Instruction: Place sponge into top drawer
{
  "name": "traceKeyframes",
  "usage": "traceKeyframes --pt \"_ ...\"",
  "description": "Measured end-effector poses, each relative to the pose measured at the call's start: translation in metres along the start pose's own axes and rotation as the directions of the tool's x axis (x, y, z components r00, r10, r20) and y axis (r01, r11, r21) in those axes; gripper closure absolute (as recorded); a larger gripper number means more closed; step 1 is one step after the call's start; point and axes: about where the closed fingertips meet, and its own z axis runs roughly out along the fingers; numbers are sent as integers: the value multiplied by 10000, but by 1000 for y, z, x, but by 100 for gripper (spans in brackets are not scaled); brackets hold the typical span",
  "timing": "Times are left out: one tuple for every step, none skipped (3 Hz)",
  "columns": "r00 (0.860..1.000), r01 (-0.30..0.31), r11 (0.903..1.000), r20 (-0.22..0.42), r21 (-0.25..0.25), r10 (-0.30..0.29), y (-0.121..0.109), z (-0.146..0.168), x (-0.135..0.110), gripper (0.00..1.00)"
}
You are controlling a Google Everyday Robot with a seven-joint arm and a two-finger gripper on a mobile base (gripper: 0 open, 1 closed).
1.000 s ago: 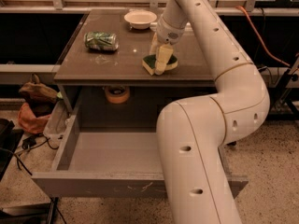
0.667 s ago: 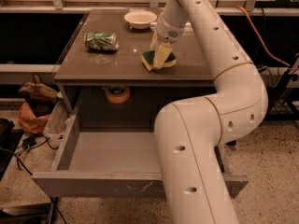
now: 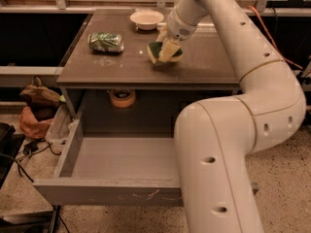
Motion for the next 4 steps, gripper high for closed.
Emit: traceKeyframes --pt "9993 87 9996 349 257 -96 -1 -4 -18 100" --pt "9994 83 9997 341 242 -91 -1 -3 -18 100" --pt "9992 4 9999 395 -151 2 11 1 -20 100" --pt "9970 -100 9991 765 -405 131 37 -16 -30 100"
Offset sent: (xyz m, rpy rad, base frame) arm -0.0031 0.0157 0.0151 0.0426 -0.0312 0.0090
